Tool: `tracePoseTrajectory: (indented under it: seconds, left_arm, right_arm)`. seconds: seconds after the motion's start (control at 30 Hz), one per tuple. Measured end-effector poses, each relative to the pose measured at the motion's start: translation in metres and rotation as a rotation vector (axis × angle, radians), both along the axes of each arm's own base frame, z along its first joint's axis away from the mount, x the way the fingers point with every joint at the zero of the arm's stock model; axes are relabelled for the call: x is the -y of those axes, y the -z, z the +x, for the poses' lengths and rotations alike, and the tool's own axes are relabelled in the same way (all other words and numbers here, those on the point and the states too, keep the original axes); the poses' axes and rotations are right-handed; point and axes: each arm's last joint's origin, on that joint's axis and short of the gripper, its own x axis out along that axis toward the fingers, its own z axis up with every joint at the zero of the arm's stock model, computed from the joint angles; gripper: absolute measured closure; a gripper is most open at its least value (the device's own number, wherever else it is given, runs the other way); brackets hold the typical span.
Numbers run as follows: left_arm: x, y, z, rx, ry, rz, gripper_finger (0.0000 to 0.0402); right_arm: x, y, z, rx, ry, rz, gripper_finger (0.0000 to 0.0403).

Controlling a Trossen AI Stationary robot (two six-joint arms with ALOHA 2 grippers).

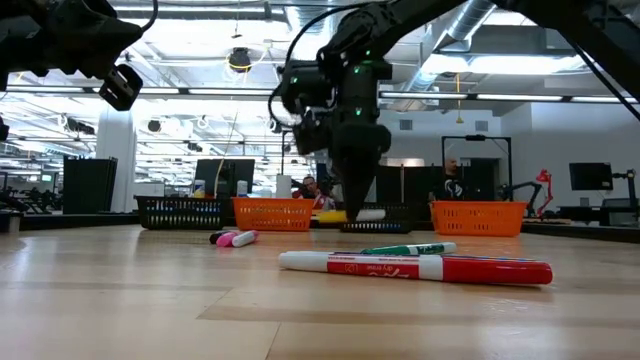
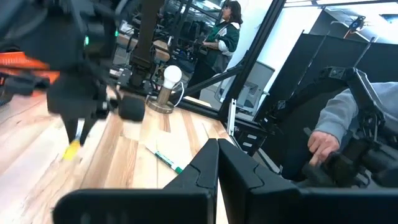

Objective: Pick & Place Markers
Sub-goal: Put the yellow mini highlighter into the right black bin

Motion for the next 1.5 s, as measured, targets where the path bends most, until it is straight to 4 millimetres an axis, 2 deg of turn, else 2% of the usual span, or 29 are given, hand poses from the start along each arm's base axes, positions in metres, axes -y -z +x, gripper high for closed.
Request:
tracePoseTrajectory:
  seconds: [0.27,0.47,0.63,0.9,1.0,1.17,1.5]
  left_arm:
    - [0.0,0.0,0.001,-0.005,0.0,0.0,0.0394]
    - [0.0,0.0,0.001,-0.001,0.0,0.0,0.0394]
    - [0.0,-0.001,0.001,0.013,0.0,0.0,0.0394]
    - [0.0,-0.002,0.001,0.018,0.0,0.0,0.0394]
    - [0.0,-0.002,0.001,0.021,0.0,0.0,0.0394]
    - [0.0,-0.003,0.001,0.026,-0.008,-0.001,0.0394]
    - [0.0,-0.003,0.001,0.032,-0.008,-0.001,0.0394]
  right_arm:
    - [0.024,-0.054,-0.021,0.095,0.053,-0.02,0.0364]
    - [0.043,-0.104,-0.049,0.208,0.068,-0.039,0.0366]
    - [0.064,-0.14,-0.076,0.326,0.111,0.022,0.0361]
    - [0.09,-0.178,-0.117,0.424,0.178,-0.012,0.0365]
    - [0.099,-0.183,-0.127,0.439,0.206,-0.034,0.0363]
    - [0.111,-0.179,-0.131,0.41,0.2,-0.097,0.0363]
    - [0.133,-0.134,-0.099,0.349,0.144,-0.116,0.0358]
